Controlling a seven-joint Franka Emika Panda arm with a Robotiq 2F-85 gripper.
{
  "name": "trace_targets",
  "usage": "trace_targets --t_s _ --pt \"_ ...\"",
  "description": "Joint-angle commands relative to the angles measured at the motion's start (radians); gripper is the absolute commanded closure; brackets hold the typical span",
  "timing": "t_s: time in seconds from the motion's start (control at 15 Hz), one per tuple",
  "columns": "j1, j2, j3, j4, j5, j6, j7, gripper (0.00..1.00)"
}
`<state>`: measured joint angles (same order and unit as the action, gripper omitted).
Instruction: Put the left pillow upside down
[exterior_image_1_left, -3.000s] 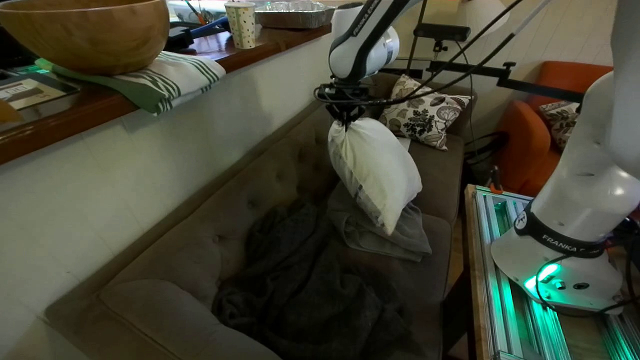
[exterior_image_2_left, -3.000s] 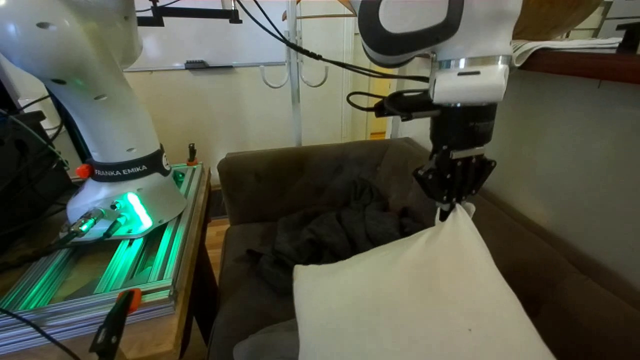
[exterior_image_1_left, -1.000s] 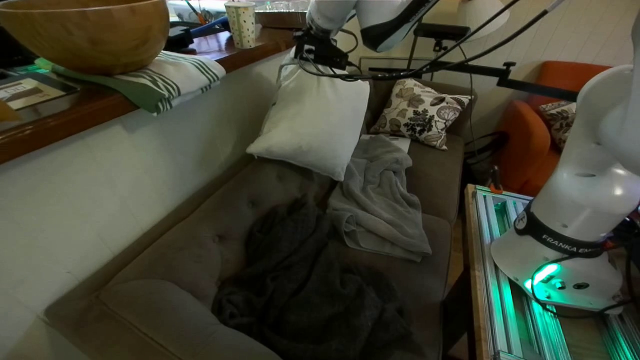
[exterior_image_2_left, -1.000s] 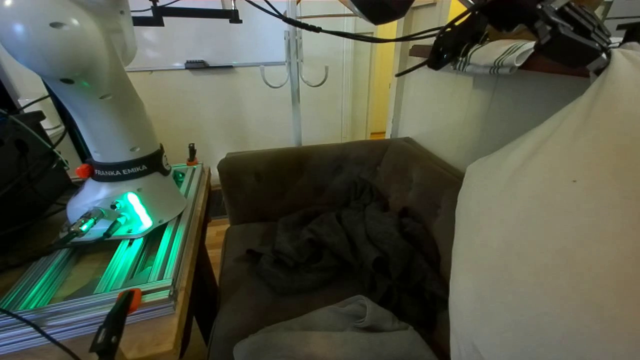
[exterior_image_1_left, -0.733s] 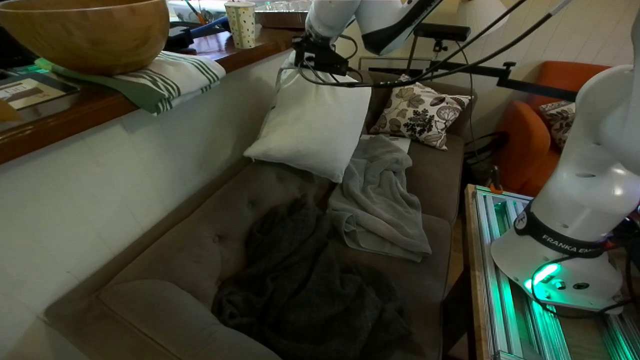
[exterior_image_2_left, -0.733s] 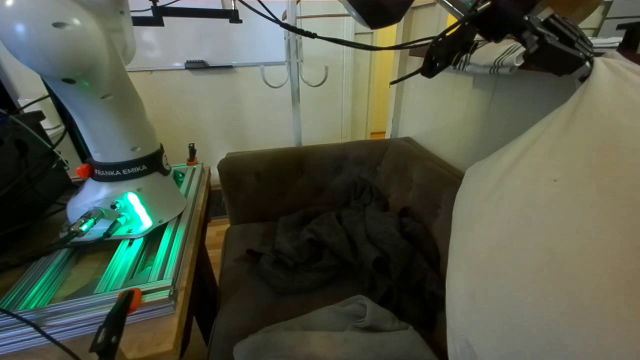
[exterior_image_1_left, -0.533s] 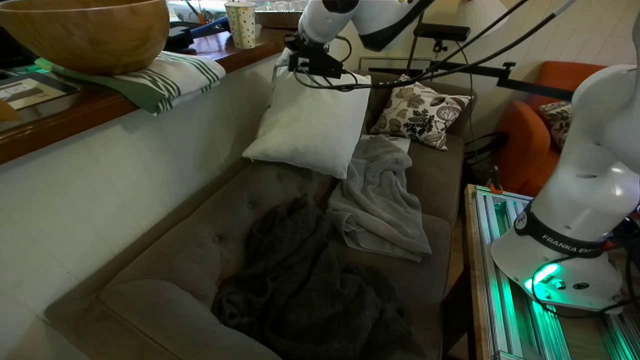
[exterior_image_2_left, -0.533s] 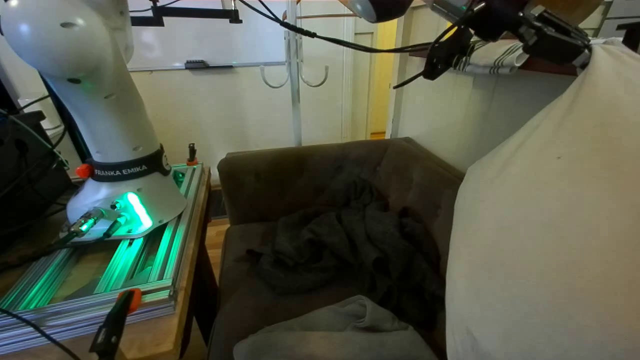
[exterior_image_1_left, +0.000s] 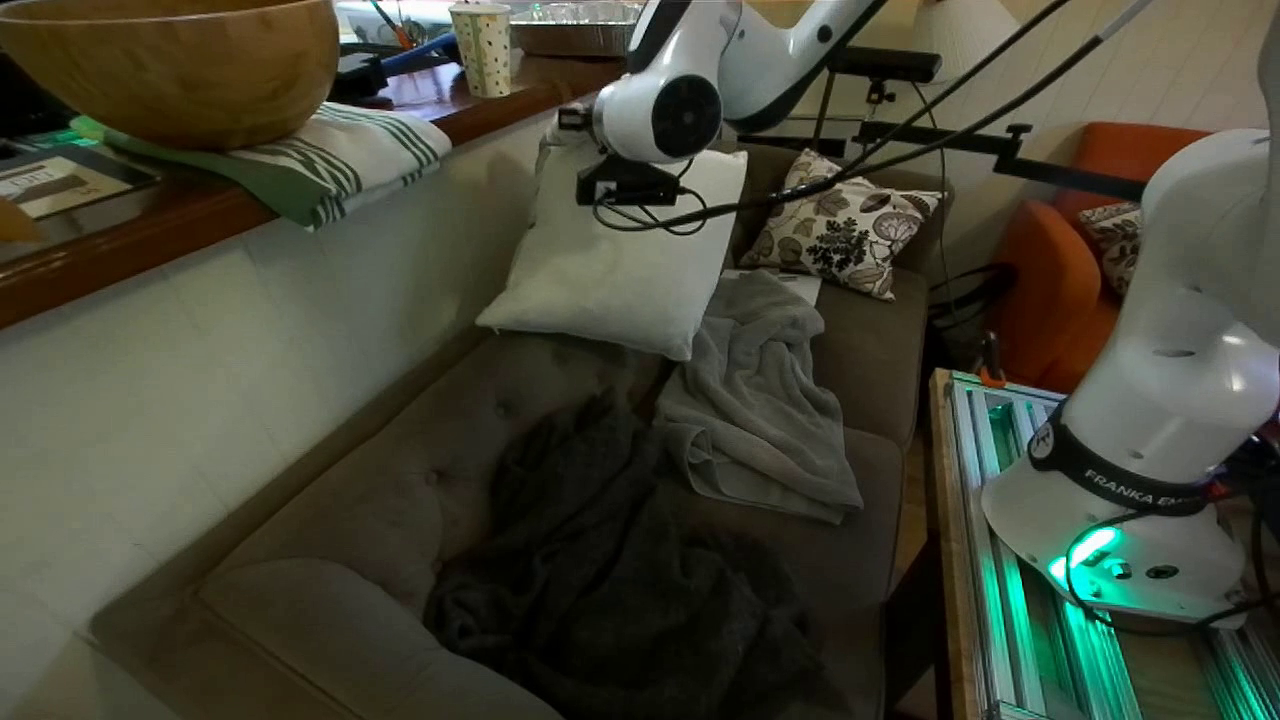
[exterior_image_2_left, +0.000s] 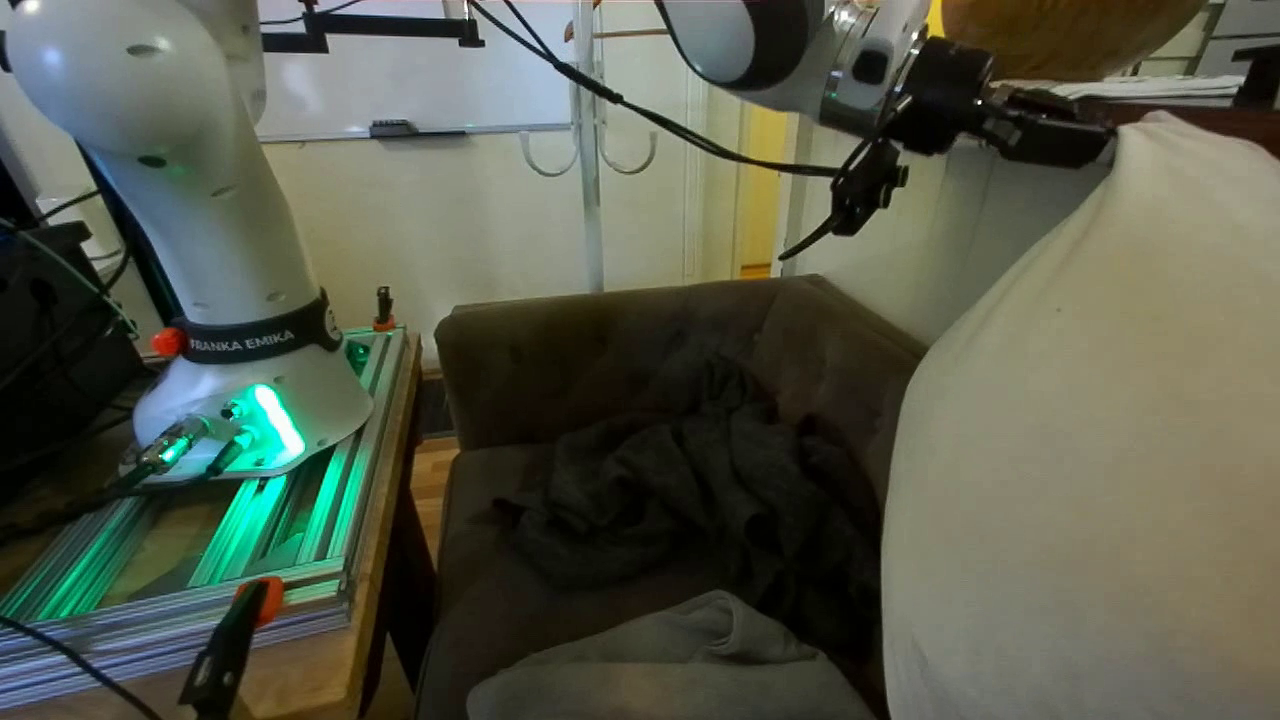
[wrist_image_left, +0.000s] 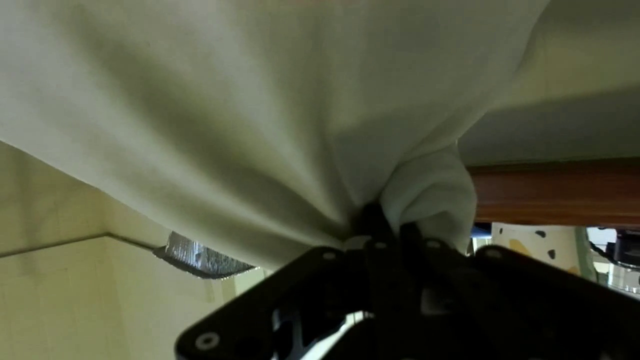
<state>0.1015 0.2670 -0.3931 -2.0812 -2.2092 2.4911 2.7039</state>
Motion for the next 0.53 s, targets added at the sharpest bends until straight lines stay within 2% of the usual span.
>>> trace_targets --t_s 0.0,0.13,0.2,0.47 --pt "-0.178 -0.033 0.168 -0.039 -0.051 0.137 0.065 0.99" --pt "-0.244 -0.027 0.216 -0.025 -0.02 0.254 0.031 0.99" --pt "-0.21 -0.014 0.164 -0.019 -0.021 0.322 0.055 0.99" --pt "-0.26 0.006 0.165 -0.002 0.007 0.572 0.007 0.99"
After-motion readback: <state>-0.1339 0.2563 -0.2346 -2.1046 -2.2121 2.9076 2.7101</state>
